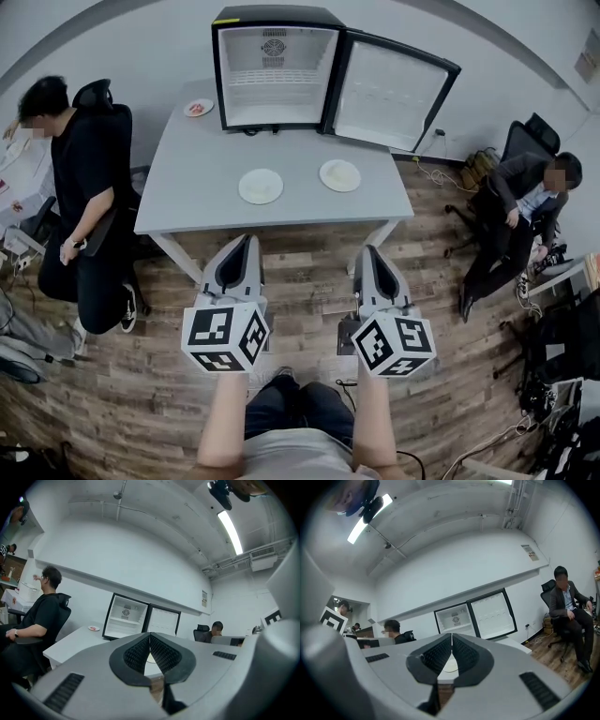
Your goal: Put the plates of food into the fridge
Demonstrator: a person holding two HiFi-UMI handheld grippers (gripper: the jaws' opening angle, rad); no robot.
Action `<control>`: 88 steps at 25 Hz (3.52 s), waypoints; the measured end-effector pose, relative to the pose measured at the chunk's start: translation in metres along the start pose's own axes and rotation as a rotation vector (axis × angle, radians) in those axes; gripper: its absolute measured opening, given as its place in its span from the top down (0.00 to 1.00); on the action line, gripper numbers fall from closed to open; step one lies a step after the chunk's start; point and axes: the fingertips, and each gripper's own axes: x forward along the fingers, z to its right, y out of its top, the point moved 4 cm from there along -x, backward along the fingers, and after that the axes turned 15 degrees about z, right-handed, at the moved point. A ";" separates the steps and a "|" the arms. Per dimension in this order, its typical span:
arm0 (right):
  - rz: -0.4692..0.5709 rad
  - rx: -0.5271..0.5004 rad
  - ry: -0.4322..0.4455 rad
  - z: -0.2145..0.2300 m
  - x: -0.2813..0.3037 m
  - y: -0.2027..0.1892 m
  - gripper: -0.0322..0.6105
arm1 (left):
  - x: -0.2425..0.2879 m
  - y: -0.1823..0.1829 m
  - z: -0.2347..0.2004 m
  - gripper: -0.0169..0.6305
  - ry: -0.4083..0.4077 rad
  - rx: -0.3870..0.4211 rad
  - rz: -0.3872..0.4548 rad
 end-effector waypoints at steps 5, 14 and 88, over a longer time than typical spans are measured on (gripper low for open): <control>-0.021 -0.020 -0.023 0.013 0.018 -0.008 0.92 | 0.023 -0.014 -0.003 0.96 -0.011 -0.020 -0.022; -0.056 -0.015 -0.025 0.058 0.075 -0.023 0.92 | 0.089 -0.046 0.001 0.96 0.005 -0.039 -0.056; -0.919 0.347 -0.171 0.316 0.305 -0.282 0.80 | 0.369 -0.376 -0.041 0.82 0.058 -0.522 -0.956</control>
